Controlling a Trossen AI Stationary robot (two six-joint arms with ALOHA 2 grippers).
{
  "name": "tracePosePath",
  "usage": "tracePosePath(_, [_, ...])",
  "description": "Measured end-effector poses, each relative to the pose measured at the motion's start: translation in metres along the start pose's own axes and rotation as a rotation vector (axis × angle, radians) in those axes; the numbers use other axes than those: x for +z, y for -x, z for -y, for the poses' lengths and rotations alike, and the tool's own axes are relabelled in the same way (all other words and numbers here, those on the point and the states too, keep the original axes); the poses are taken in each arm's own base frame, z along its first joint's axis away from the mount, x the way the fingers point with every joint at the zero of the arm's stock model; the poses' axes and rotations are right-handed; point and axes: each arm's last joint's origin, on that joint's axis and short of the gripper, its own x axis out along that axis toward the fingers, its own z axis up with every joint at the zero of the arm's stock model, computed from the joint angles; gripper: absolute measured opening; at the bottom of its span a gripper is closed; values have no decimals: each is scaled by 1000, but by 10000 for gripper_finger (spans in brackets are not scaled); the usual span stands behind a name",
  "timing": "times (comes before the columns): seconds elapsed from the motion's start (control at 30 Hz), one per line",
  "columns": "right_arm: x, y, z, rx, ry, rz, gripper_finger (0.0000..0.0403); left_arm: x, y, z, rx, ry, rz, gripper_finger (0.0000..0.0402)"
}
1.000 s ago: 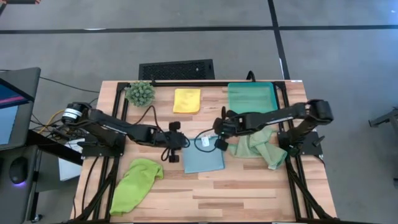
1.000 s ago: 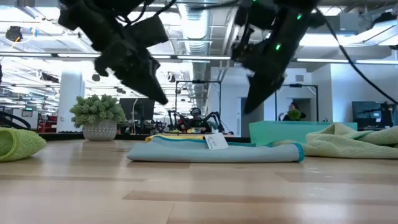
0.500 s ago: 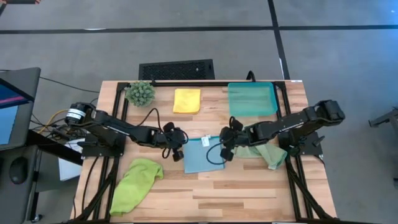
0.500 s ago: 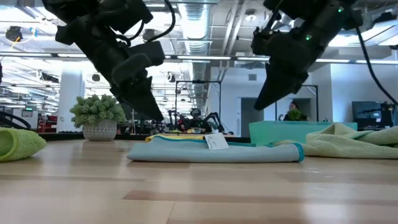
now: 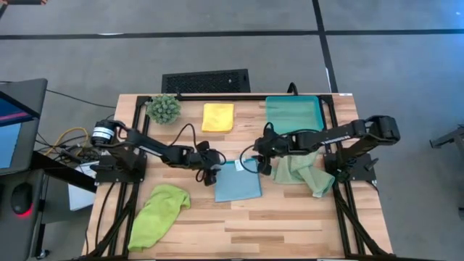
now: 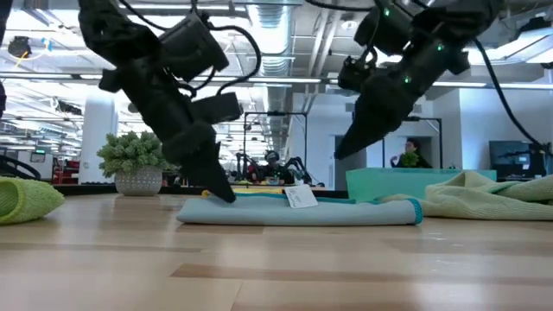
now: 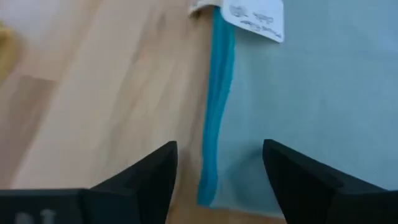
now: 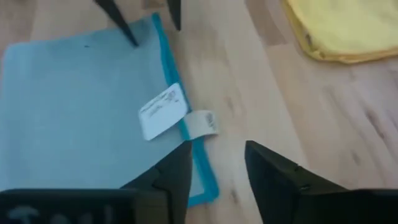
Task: Fold microfiber towels
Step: Stack the blue microfiber cloth on top of the yellow microfiber cloth
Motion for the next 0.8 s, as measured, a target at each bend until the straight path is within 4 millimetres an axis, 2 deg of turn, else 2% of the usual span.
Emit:
tracePosePath(0.1, [-15,-13,2,1,28,-43,201,-2,-4,-3,-21,2,-25,230])
tracePosePath(0.3, [-22,-38,11,64,2,-46,225,-2,-5,-8,-84,20,-54,192])
tracePosePath(0.5, [-30,-55,16,112,1,-81,229,-2,-6,-13,-81,34,-62,161])
tracePosePath(0.8, [-37,-64,-8,126,88,-117,217,-4,-6,-14,-103,21,-87,136])
